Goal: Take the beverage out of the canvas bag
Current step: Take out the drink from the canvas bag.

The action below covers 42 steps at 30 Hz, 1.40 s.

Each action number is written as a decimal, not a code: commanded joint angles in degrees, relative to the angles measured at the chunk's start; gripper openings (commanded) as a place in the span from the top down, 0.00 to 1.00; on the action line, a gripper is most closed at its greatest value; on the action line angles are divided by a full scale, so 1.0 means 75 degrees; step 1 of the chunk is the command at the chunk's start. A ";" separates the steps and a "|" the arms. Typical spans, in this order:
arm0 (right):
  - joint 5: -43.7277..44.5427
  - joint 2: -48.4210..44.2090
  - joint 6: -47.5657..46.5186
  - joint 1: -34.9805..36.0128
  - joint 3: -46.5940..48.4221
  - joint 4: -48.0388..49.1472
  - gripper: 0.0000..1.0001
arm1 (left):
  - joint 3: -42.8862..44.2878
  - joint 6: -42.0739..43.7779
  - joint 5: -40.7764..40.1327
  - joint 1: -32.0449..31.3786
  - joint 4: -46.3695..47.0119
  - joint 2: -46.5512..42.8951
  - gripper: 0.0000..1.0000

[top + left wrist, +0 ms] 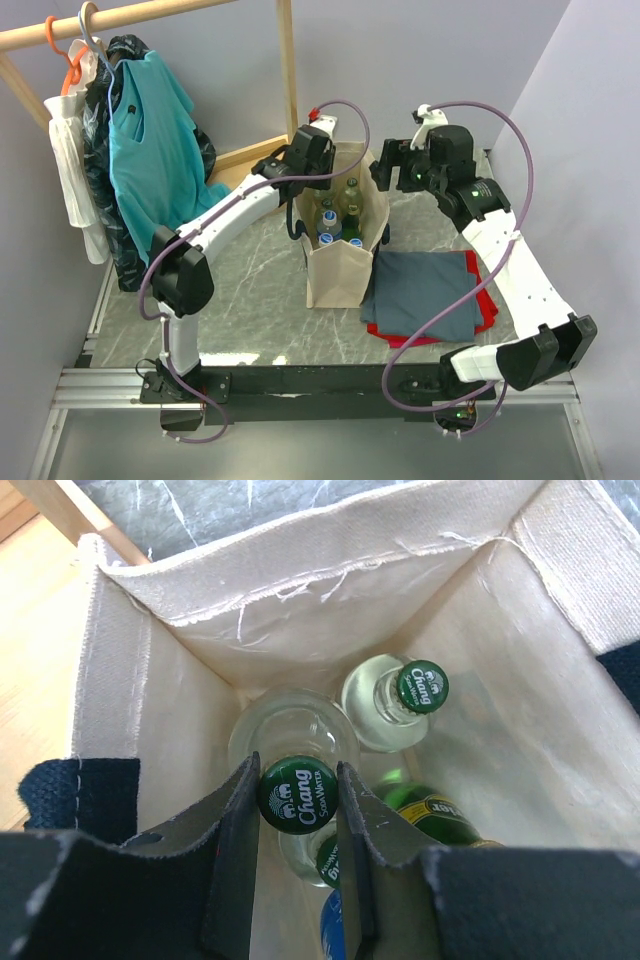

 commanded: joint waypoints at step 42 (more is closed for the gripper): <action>-0.0240 -0.0056 0.0501 0.0067 0.0164 0.0491 0.00 | 0.0212 0.0121 0.0459 -0.0383 0.0649 -0.1294 0.99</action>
